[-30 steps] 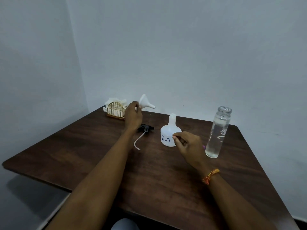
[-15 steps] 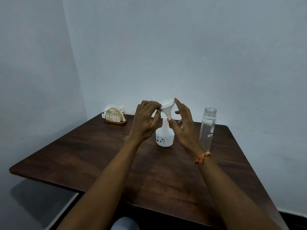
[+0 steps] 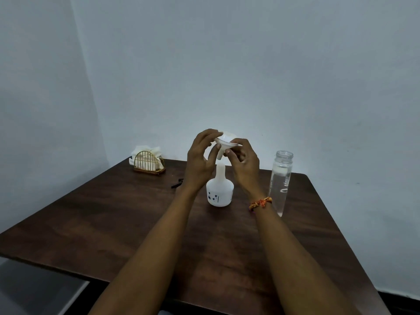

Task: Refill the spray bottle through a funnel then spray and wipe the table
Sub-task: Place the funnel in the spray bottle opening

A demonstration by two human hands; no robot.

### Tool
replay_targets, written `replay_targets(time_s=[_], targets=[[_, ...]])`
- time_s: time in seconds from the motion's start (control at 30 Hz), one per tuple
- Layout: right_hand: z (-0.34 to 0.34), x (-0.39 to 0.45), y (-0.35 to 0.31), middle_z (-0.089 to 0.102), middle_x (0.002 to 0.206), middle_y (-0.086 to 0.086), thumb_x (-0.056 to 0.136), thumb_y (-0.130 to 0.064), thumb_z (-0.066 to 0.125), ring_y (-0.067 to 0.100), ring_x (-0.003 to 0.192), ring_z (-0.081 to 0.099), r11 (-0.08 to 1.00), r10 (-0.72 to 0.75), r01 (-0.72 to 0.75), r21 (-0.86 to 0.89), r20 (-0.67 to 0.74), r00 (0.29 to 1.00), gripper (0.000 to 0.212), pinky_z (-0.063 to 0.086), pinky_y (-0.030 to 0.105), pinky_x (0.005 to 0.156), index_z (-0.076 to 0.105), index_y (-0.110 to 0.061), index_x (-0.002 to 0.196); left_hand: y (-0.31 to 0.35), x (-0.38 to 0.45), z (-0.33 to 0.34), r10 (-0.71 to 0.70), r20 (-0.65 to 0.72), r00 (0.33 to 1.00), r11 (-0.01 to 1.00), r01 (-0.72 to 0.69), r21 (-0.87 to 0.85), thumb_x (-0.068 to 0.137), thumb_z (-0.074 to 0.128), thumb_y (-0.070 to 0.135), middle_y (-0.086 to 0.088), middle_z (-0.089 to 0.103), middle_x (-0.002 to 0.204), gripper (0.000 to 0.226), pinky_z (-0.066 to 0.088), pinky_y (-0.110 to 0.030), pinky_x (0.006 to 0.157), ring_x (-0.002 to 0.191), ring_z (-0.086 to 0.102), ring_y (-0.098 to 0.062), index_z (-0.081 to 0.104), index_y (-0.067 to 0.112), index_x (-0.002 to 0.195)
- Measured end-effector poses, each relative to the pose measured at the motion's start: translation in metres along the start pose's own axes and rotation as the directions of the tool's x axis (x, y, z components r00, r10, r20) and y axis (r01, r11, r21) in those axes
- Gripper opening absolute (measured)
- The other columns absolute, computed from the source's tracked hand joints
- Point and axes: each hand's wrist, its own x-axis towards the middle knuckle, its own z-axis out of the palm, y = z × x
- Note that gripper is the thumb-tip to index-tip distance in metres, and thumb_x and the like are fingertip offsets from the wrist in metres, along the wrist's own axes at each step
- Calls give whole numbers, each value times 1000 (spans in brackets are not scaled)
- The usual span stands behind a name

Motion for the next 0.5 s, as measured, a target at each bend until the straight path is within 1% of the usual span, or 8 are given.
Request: replay_targets(time_s=[0.03,0.1,0.13,0.2,0.23,0.3,0.37,0.5], targets=[[2,0,5,79,102,-8,101,-11,69,15,99,78,1000,6,-6,-5,-2,1000,25,62,43,90,63,-33,110,-2,-3,2,-29,-18,999,999,29,-24,101,62,1,0,63,138,30,53,-40,104,132,58,-14,71,12,128],[4,0,14,75,99,-19,101,-10,67,13,97,77,999,10,-10,-32,17,1000,20,63,46,90,64,-28,110,-10,-7,5,-66,-40,997,998,65,-25,102,62,3,0,64,141,28,53,-37,106,134,59,-12,73,12,127],[4,-1,17,74,98,-20,102,-10,66,14,96,76,999,12,-10,-53,34,999,17,62,47,89,64,-24,110,-14,-11,7,-78,-54,995,997,77,-22,103,61,3,0,65,141,28,53,-37,106,134,59,-12,74,12,126],[3,1,20,72,99,-16,103,-10,64,16,93,74,995,2,5,-100,66,998,13,61,47,85,64,-19,112,-19,-15,9,-96,-80,992,995,94,-25,104,61,4,-1,66,139,28,54,-36,105,133,61,-12,75,12,126],[3,2,21,72,100,-15,103,-11,63,16,93,72,992,-5,15,-124,75,997,13,61,44,82,64,-17,114,-21,-17,9,-104,-88,991,994,102,-30,104,61,4,-1,67,138,28,54,-36,104,132,61,-12,75,13,126],[2,3,21,72,108,-9,104,-11,62,16,94,70,987,-12,24,-158,77,997,16,56,33,76,65,-15,118,-22,-18,10,-113,-95,989,993,110,-43,104,62,6,-1,68,136,27,55,-35,103,130,62,-12,75,13,127],[1,5,21,73,116,-3,104,-11,62,18,97,69,982,-33,47,-182,82,996,20,50,25,76,64,-16,123,-21,-18,11,-110,-104,988,993,107,-41,104,63,6,-1,68,135,27,54,-31,103,129,63,-11,75,13,127],[0,5,19,72,125,1,104,-9,59,19,103,69,979,-55,76,-187,119,991,28,49,18,76,62,-18,131,-22,-18,12,-106,-118,987,994,101,-52,103,61,2,-3,69,132,29,54,-29,102,127,64,-12,75,11,127]])
